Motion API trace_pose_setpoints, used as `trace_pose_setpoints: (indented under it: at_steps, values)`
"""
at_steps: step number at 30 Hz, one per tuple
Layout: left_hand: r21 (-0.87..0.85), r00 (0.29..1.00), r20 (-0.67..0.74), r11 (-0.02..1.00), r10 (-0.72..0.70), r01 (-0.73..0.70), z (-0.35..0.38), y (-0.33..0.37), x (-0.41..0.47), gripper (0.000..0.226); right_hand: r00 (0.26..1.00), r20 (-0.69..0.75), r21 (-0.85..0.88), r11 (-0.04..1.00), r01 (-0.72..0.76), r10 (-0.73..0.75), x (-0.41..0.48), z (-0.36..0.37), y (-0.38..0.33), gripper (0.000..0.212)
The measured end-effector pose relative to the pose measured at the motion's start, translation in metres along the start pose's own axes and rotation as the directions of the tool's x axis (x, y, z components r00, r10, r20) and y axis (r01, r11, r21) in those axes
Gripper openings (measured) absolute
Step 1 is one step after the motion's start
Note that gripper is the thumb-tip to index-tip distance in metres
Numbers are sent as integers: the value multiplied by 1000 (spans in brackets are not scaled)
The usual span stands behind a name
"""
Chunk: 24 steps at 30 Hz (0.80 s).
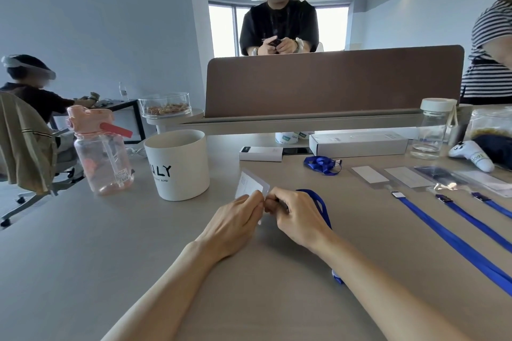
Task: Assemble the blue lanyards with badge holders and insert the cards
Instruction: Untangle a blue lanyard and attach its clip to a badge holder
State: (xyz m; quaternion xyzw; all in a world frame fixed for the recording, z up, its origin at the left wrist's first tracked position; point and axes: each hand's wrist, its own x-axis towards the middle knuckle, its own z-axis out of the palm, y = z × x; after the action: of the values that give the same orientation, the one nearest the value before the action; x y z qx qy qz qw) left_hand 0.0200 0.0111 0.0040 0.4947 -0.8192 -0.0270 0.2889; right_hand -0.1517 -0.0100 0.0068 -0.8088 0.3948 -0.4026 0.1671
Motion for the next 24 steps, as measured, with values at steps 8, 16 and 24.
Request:
trace_pose_setpoints:
  at_steps: [8, 16, 24]
  values:
    - [-247, 989, -70, 963, -133, 112, 0, -9, 6, 19, 996, -15, 25, 996, 91, -91, -5, 5, -12, 18]
    - [46, 995, -98, 999, 21, -16, 3, -17, 7, 83, 966, 81, -292, 921, 259, -246, -2, -3, -8, 14]
    - [155, 949, -316, 987, -1, 52, 6, -32, 7, 22, 977, 33, -418, 885, 204, -210, 3, -6, 15, 9]
